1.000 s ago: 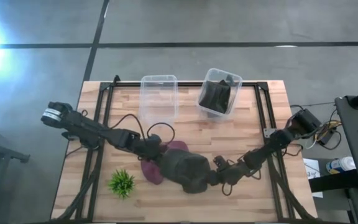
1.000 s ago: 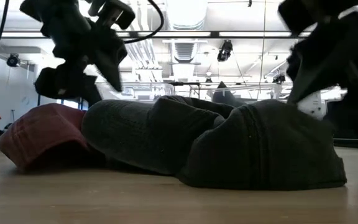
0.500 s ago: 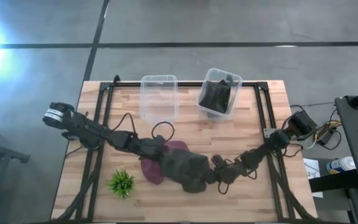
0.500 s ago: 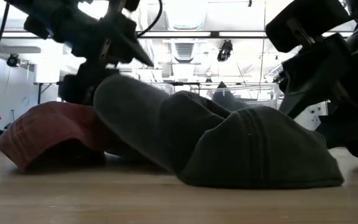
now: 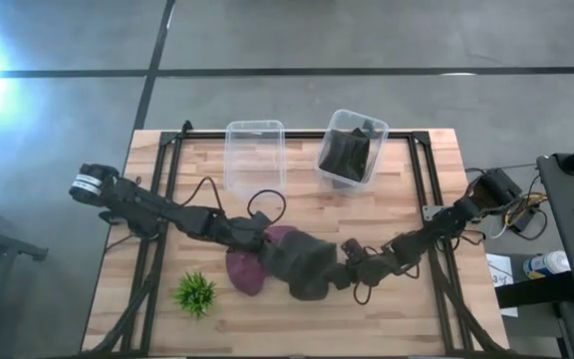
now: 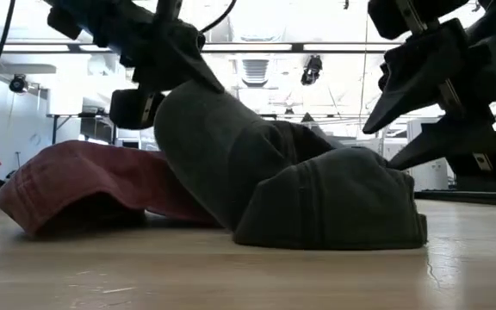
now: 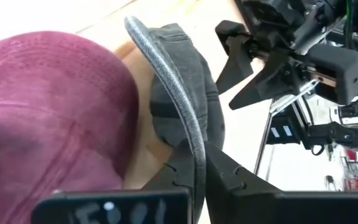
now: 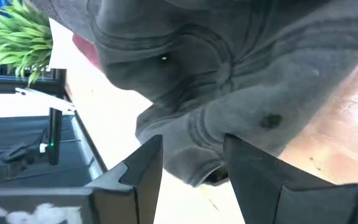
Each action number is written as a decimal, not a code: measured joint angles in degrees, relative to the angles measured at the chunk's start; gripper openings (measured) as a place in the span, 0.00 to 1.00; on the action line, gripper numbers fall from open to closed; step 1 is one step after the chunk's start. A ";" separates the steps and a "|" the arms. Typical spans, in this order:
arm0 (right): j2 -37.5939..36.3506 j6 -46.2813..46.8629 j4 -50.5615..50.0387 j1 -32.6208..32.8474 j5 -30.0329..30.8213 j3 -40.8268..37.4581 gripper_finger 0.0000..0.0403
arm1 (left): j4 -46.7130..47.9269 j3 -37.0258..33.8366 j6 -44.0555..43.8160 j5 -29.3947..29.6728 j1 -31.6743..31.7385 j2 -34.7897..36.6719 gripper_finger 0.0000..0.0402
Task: Pick and place caps into container
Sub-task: Put the dark gray cap into the right transparent container, then put the dark red cap into the left transparent container
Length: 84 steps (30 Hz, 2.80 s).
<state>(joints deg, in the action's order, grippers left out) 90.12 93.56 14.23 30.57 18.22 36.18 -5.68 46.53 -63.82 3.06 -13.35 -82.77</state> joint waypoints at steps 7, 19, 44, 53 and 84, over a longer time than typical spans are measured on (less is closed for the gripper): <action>-12.72 -8.43 -7.28 0.17 9.65 -0.02 0.41 | 4.13 11.62 6.90 1.23 5.15 0.95 0.02; -47.17 -22.22 -30.73 4.18 28.26 0.09 0.41 | 23.06 43.30 31.84 16.95 16.30 -2.87 0.02; -52.87 -24.19 -36.66 4.46 26.85 0.02 0.37 | 47.60 78.39 21.70 -1.17 32.68 -38.63 0.02; -52.00 -22.05 -38.49 4.42 26.75 0.02 0.36 | 34.69 72.76 26.26 -8.27 31.50 -38.43 0.05; -41.00 -6.80 -40.40 3.99 14.37 -0.34 0.44 | 42.94 62.67 49.49 -5.07 23.34 -20.27 0.49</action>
<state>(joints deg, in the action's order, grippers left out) 49.12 86.76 -26.17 34.56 32.59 35.85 37.27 109.20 -14.33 -2.01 9.99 -103.05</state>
